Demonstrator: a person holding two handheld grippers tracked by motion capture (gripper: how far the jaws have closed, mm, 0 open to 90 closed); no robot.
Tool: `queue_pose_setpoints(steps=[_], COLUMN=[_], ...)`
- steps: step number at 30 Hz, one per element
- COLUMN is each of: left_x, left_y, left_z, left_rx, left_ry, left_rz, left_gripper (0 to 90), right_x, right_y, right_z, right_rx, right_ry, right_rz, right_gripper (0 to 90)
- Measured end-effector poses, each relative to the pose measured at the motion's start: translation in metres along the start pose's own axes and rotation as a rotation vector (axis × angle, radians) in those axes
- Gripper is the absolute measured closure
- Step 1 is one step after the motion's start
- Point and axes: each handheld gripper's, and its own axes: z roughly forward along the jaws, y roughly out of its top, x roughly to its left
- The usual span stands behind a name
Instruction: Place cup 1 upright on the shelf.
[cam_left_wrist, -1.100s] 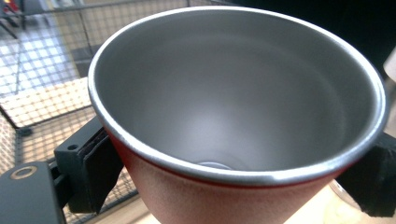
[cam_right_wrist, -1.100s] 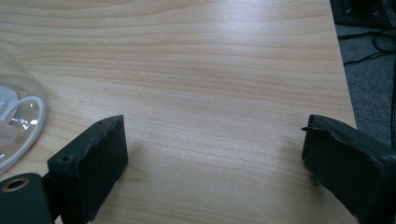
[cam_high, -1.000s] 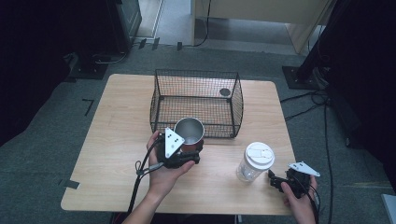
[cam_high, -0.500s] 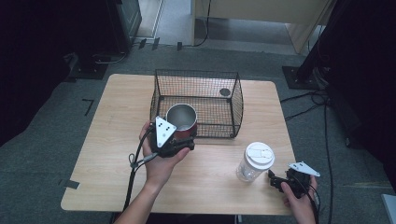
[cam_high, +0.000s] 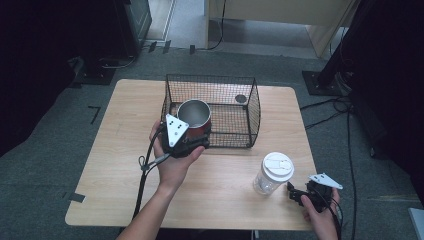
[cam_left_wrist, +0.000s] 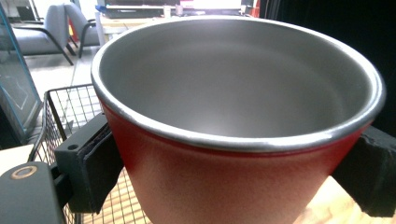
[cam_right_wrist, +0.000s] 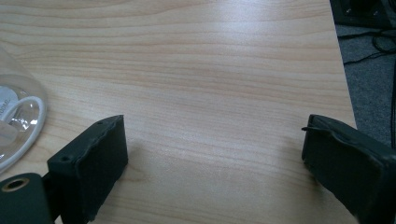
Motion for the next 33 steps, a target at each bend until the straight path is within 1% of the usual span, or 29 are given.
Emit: queue_pose_setpoints(steps=[5,7,10,12,13,15,16,18,20,22,27,29,30,31,33], left_x=[0.002,0.003,0.005,0.008,0.008,0.009,0.009,0.011,0.013,0.014,0.018,0.018,0.019,0.019,0.021], left_y=[0.004,0.005,0.007,0.008,0.008,0.007,0.007,0.006,0.004,0.004,0.001,0.000,0.000,0.000,-0.002], left_z=[0.008,0.011,0.017,0.024,0.024,0.032,0.032,0.038,0.045,0.048,0.062,0.067,0.071,0.071,0.076], left_rx=[-0.015,-0.024,-0.040,-0.048,-0.048,-0.048,-0.048,-0.054,-0.064,-0.067,-0.076,-0.078,-0.079,-0.079,-0.086], left_ry=[0.010,0.020,0.028,0.041,0.041,0.052,0.052,0.056,0.057,0.055,0.031,0.043,0.061,0.061,0.079], left_rz=[0.008,0.015,0.001,-0.001,-0.001,0.015,0.015,0.013,-0.006,-0.010,-0.037,-0.030,-0.039,-0.039,-0.059], left_gripper=[8.0,8.0,8.0,8.0,8.0,8.0,8.1,8.1,8.1,8.1,8.1,8.0,8.0,8.0,8.0], right_x=[0.000,0.000,0.000,0.000,0.000,0.000,0.000,0.000,0.000,0.000,0.000,-0.001,-0.001,-0.001,-0.001], right_y=[0.000,0.000,0.000,0.000,0.000,0.000,0.000,0.000,0.000,0.000,0.000,0.000,0.000,0.000,0.000], right_z=[0.000,0.000,0.000,0.000,0.000,0.000,0.000,0.000,0.000,0.000,0.000,0.000,0.000,0.000,0.000], right_rx=[0.000,0.001,0.001,0.001,0.001,0.001,0.001,0.000,0.000,0.000,-0.001,-0.002,-0.002,-0.002,-0.003], right_ry=[0.001,0.001,0.001,0.001,0.001,0.001,0.001,0.002,0.002,0.002,0.003,0.005,0.005,0.006,0.007], right_rz=[-0.002,0.000,0.001,0.000,0.001,-0.001,-0.001,0.001,0.002,0.001,0.001,0.004,0.005,0.005,0.006], right_gripper=[6.6,6.6,6.6,6.6,6.6,6.6,6.6,6.6,6.6,6.6,6.6,6.6,6.6,6.6,6.6])
